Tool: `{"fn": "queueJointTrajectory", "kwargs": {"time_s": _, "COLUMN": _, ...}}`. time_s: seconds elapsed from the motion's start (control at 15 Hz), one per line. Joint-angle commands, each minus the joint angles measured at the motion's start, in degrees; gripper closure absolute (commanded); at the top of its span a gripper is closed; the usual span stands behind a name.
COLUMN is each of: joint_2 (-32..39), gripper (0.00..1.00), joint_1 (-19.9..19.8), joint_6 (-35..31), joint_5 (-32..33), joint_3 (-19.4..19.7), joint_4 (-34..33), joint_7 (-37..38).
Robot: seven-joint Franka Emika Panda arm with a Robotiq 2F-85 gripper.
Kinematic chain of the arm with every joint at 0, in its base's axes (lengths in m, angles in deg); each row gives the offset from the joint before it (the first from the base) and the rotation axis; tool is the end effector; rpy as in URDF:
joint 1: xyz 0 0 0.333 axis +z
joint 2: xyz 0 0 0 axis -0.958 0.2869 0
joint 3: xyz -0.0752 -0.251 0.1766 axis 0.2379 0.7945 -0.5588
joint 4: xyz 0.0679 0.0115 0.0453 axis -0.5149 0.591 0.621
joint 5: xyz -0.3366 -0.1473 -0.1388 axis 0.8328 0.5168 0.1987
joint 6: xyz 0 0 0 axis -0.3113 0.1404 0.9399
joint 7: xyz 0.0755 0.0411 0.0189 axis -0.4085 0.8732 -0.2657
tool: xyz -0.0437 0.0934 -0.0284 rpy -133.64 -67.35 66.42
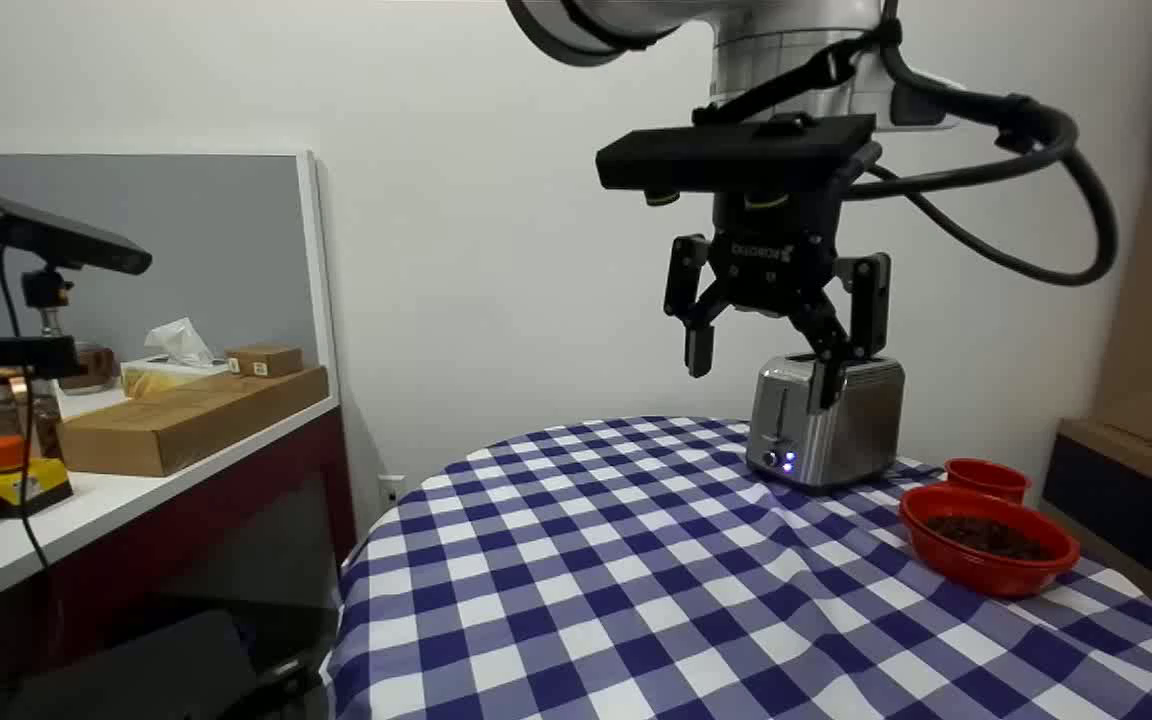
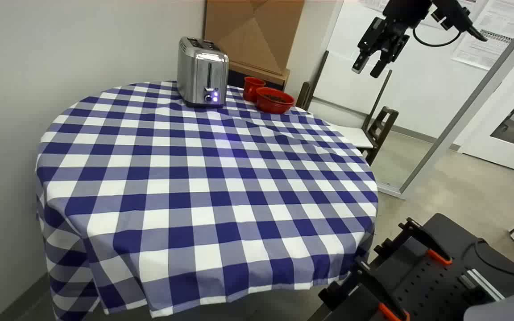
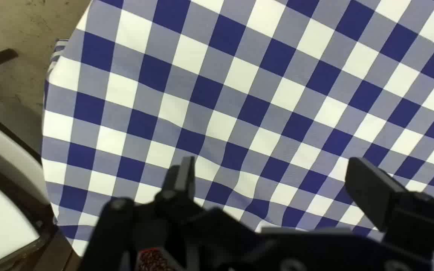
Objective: Turn off the toaster
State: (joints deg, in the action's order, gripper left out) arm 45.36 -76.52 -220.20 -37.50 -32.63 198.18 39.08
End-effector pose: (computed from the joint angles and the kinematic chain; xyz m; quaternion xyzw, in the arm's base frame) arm 0.4513 -0.1555 0.3912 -0.9976 -0.0016 -0.0630 0.0270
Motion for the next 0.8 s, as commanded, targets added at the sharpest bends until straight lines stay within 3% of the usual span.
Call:
{"fn": "queueJointTrajectory", "kwargs": {"time_s": 0.0, "joint_2": 0.0, "gripper": 0.0, "joint_1": -1.5, "joint_6": 0.1, "joint_5": -0.3, "joint_3": -1.5, "joint_4": -0.1, "joint_7": -0.2}}
{"fn": "queueJointTrajectory", "kwargs": {"time_s": 0.27, "joint_2": 3.1, "gripper": 0.0, "joint_1": -0.9, "joint_6": -5.2, "joint_5": -1.3, "joint_3": -3.2, "joint_4": -2.0, "joint_7": 2.4}}
{"fn": "queueJointTrajectory", "kwargs": {"time_s": 0.73, "joint_2": 17.2, "gripper": 0.0, "joint_1": -0.2, "joint_6": -22.0, "joint_5": -1.9, "joint_3": -8.6, "joint_4": -9.6, "joint_7": 8.5}}
